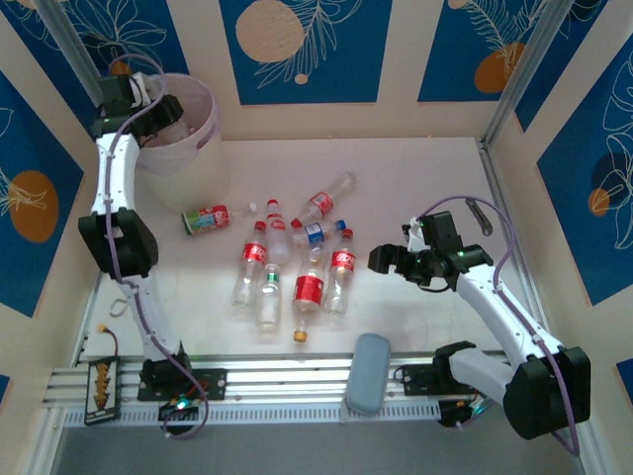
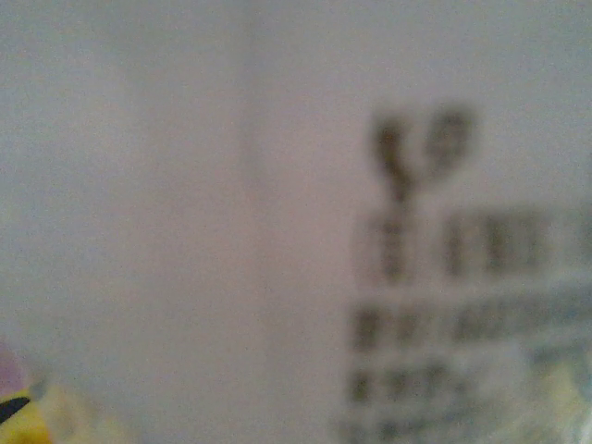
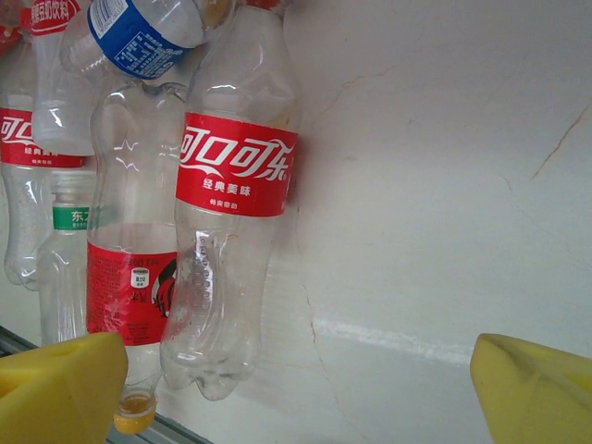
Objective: Put the plastic bottles in the bin
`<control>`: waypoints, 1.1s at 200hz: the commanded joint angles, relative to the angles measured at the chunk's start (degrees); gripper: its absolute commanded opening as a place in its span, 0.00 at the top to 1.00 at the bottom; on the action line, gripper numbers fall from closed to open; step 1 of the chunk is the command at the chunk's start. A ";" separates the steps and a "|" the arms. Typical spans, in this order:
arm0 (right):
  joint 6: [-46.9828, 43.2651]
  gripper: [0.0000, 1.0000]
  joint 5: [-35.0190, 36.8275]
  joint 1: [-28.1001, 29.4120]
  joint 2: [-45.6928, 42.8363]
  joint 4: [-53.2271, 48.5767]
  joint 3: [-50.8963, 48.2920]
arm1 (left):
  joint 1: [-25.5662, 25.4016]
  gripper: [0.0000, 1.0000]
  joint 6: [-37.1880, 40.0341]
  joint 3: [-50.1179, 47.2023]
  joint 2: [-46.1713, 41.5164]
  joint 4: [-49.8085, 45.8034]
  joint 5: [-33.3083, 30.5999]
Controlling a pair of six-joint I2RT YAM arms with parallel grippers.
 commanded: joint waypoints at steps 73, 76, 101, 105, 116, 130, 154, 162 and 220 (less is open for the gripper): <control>-1.90 0.04 0.71 0.10 0.97 0.41 -0.72 | -2.24 0.58 4.48 2.28 4.49 -4.12 3.33; -1.87 0.04 0.68 0.13 1.01 0.41 -0.68 | -2.22 0.56 4.49 2.28 4.50 -4.08 3.34; -1.77 0.04 0.58 0.11 1.10 0.58 -0.96 | -2.22 0.38 4.54 2.28 4.40 -4.20 3.26; -1.80 0.04 0.60 0.01 1.10 0.65 -1.03 | -2.23 0.35 4.58 2.28 4.41 -4.21 3.25; -1.85 0.04 0.54 0.01 1.10 0.83 -1.15 | -2.24 0.31 4.46 2.28 4.39 -4.12 3.33; -1.81 0.04 0.46 0.01 1.19 0.90 -1.18 | -2.27 0.21 4.21 2.28 4.53 -4.03 3.42; -2.01 0.04 0.62 0.07 1.12 0.59 -0.99 | -2.22 0.12 4.01 2.28 4.57 -3.94 3.45; -2.04 0.04 0.76 -0.02 1.01 0.41 -0.99 | -2.23 0.08 3.98 2.28 4.37 -3.90 3.42; 0.97 0.04 -2.92 0.04 -0.64 0.71 -0.69 | -2.23 0.05 4.53 2.40 2.68 -3.86 2.99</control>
